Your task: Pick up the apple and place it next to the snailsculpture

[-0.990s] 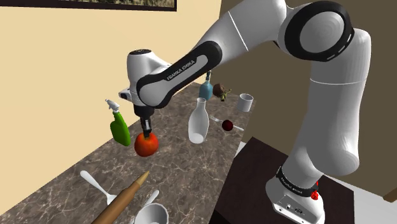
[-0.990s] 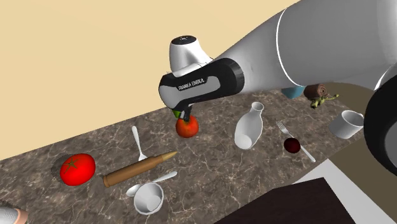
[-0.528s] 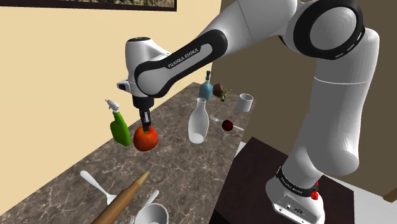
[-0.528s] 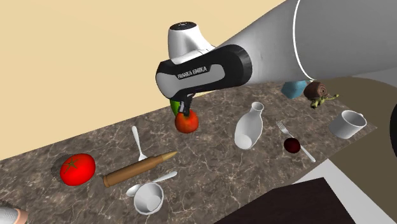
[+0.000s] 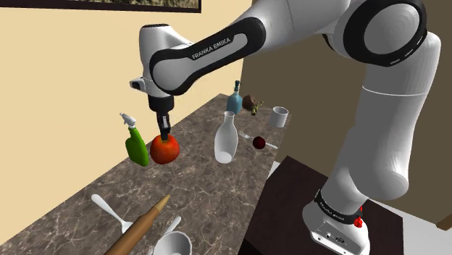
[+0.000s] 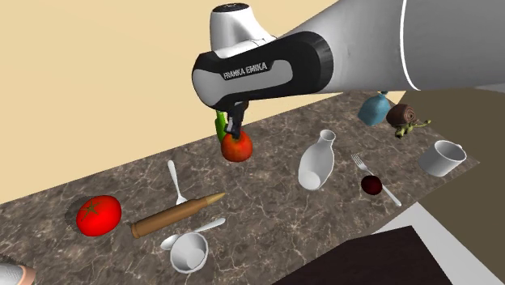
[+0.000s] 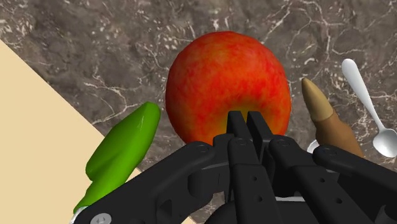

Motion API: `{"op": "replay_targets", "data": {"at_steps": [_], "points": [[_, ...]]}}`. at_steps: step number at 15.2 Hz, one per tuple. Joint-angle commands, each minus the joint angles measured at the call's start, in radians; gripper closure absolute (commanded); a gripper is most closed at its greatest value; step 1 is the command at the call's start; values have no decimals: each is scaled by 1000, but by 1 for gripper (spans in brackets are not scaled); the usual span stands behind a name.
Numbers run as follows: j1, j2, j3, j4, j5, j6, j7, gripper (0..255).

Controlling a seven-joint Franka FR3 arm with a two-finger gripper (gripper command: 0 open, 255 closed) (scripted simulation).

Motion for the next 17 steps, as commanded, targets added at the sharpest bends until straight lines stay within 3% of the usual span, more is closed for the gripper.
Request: {"op": "replay_targets", "data": {"at_steps": [1,15,17], "points": [[-1,-14,1,10,3,-24,-3,255],[-3,-63,4,136,16,-198,-9,255],[-17,-82,-4,111,22,-192,-32,255]]}}
